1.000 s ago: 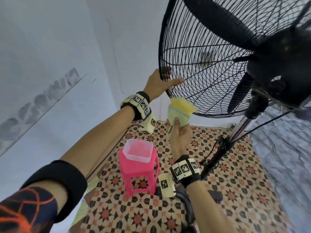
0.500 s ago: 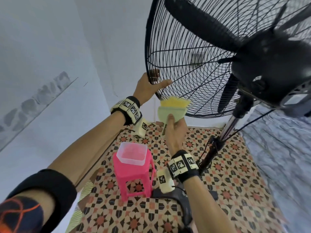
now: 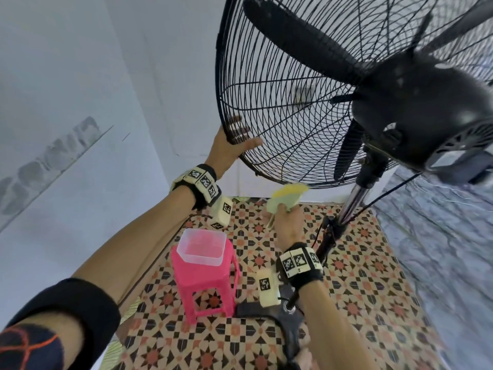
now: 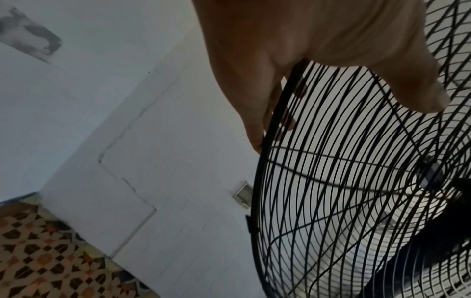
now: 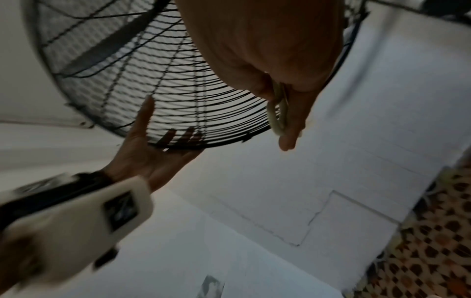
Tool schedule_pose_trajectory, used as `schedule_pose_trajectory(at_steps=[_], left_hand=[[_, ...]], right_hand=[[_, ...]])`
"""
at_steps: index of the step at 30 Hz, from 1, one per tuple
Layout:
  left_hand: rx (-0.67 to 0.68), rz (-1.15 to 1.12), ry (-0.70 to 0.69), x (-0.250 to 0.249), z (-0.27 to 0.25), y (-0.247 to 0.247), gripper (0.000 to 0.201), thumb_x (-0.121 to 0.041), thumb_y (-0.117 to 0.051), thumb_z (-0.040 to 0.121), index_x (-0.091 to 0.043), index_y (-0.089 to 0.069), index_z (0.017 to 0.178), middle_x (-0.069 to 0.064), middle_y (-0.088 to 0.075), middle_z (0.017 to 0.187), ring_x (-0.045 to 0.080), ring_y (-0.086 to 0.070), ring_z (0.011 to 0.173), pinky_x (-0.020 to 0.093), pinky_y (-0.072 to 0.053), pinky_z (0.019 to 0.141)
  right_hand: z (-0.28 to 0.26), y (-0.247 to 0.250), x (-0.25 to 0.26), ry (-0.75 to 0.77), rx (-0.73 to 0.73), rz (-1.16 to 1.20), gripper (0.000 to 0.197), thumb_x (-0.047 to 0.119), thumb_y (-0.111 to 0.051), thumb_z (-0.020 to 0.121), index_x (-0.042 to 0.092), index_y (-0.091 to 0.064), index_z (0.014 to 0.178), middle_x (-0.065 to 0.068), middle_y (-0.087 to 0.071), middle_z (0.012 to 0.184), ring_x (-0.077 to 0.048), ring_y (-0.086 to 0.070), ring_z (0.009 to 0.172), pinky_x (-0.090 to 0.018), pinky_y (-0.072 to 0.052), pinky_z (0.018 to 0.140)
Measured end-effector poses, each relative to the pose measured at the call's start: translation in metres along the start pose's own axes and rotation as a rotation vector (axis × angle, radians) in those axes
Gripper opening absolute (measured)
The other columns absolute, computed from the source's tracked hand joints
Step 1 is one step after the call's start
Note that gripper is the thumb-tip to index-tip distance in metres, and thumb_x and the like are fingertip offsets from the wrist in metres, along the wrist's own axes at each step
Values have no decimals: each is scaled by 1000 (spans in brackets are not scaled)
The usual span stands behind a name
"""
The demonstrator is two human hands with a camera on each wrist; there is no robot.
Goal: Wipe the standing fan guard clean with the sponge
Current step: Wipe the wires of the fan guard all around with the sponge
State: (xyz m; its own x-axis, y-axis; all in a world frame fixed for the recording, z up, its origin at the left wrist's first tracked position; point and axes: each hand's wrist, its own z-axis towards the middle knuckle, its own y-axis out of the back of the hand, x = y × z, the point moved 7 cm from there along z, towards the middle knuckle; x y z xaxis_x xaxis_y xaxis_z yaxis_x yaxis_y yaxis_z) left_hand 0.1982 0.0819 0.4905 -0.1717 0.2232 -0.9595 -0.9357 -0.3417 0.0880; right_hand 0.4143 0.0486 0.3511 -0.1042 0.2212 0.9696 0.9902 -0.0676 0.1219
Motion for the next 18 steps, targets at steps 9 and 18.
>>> schedule_pose_trajectory(at_steps=[9, 18], left_hand=[[-13, 55, 8, 14, 3, -5, 90, -69, -91, 59, -21, -62, 130, 0, -68, 127, 17, -65, 120, 48, -54, 105], [-4, 33, 2, 20, 3, -6, 83, -62, -92, 66, -18, -61, 129, -2, -67, 121, 17, -64, 115, 45, -55, 102]], right_hand=[[-4, -45, 24, -35, 235, 287, 6, 6, -57, 98, 8, -59, 104, -25, -72, 103, -42, -73, 88, -53, -62, 80], [15, -19, -3, -199, -75, 241, 14, 3, -54, 98, 3, -55, 112, -13, -69, 91, -20, -67, 67, -27, -55, 59]])
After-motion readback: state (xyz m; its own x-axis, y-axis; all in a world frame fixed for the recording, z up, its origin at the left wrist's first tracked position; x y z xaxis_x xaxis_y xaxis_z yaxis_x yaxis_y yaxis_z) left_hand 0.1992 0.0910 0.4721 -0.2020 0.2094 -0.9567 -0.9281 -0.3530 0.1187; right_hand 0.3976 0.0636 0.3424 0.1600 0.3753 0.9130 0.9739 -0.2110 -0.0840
